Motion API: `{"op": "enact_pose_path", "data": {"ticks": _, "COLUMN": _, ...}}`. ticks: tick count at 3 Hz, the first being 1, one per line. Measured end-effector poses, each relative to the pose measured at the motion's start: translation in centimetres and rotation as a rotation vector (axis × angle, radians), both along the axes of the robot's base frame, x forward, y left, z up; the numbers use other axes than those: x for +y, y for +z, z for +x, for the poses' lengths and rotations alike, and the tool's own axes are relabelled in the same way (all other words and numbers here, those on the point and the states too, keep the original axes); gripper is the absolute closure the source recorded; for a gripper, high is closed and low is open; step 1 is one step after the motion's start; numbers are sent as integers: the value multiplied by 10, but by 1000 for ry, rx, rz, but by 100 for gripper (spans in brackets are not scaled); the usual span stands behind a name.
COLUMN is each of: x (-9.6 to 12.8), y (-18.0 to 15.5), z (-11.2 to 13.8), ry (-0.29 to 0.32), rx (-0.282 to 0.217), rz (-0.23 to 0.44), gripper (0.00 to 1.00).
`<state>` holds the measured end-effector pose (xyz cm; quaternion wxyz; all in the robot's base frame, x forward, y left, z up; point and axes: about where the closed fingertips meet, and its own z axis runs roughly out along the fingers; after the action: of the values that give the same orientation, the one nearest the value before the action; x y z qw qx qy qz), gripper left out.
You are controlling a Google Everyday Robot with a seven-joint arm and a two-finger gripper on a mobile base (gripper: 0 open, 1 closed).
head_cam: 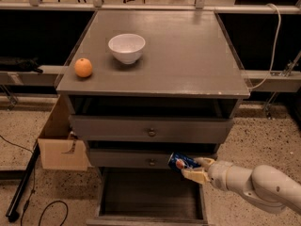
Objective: Place pepsi can into bottom drawer
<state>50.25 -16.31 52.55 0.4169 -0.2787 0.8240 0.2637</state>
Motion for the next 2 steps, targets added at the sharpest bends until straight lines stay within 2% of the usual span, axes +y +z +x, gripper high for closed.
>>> {"op": "enact_pose_path", "data": {"ticks": 2, "x": 5, "y": -7, "z": 1, "ry": 10, "rx": -8, "rz": -25, "gripper": 100}}
